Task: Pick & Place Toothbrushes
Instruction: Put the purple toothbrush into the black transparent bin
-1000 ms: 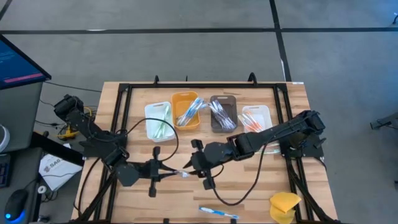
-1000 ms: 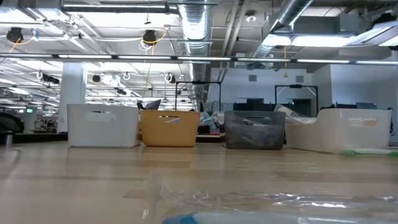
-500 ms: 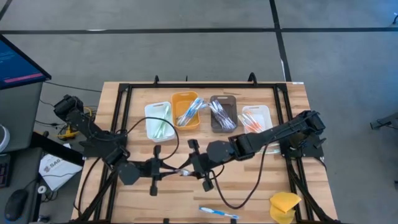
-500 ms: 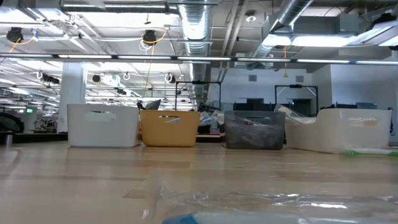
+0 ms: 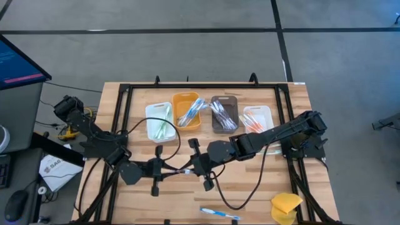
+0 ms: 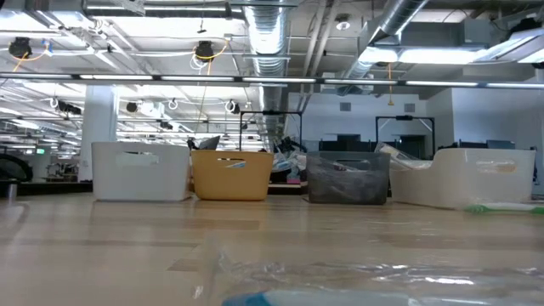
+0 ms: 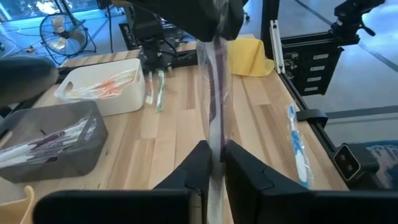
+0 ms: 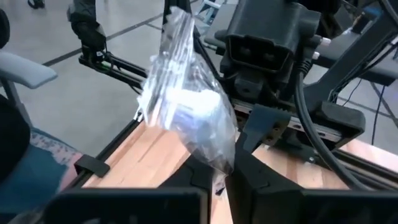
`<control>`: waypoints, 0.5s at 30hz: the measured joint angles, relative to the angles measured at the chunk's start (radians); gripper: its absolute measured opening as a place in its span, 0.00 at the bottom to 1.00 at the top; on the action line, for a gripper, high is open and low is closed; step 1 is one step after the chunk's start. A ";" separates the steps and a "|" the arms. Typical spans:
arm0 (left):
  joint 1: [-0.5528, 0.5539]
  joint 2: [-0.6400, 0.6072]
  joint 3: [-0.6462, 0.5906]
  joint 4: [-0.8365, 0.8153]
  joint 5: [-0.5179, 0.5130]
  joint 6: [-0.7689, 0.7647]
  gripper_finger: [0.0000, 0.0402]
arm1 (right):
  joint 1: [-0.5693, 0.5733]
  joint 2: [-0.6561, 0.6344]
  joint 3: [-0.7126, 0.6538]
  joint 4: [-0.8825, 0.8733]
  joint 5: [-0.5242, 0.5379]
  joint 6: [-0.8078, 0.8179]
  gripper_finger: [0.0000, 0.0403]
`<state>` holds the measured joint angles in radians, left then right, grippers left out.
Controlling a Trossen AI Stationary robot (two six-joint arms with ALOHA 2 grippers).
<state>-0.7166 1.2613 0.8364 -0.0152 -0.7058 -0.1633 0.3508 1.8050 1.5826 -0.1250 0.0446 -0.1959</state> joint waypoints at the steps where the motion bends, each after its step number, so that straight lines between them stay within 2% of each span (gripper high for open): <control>1: 0.000 0.000 0.000 -0.001 -0.001 0.002 0.08 | 0.001 0.000 0.000 -0.004 0.011 0.006 0.04; 5: 0.000 0.000 -0.001 -0.004 -0.015 0.006 0.15 | 0.006 -0.002 0.000 -0.062 0.047 0.025 0.02; 8: 0.000 0.000 -0.001 -0.006 -0.053 0.006 0.20 | 0.020 -0.002 0.000 -0.134 0.115 0.067 0.02; 12: 0.000 0.000 -0.001 -0.011 -0.114 0.008 0.27 | 0.052 -0.014 0.000 -0.296 0.291 0.165 0.02; 15: 0.000 0.000 0.000 -0.028 -0.156 0.088 0.30 | 0.070 -0.039 0.020 -0.487 0.438 0.289 0.02</control>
<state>-0.7166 1.2610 0.8359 -0.0434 -0.8614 -0.0752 0.4210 1.7658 1.6030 -0.6115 0.4825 0.0932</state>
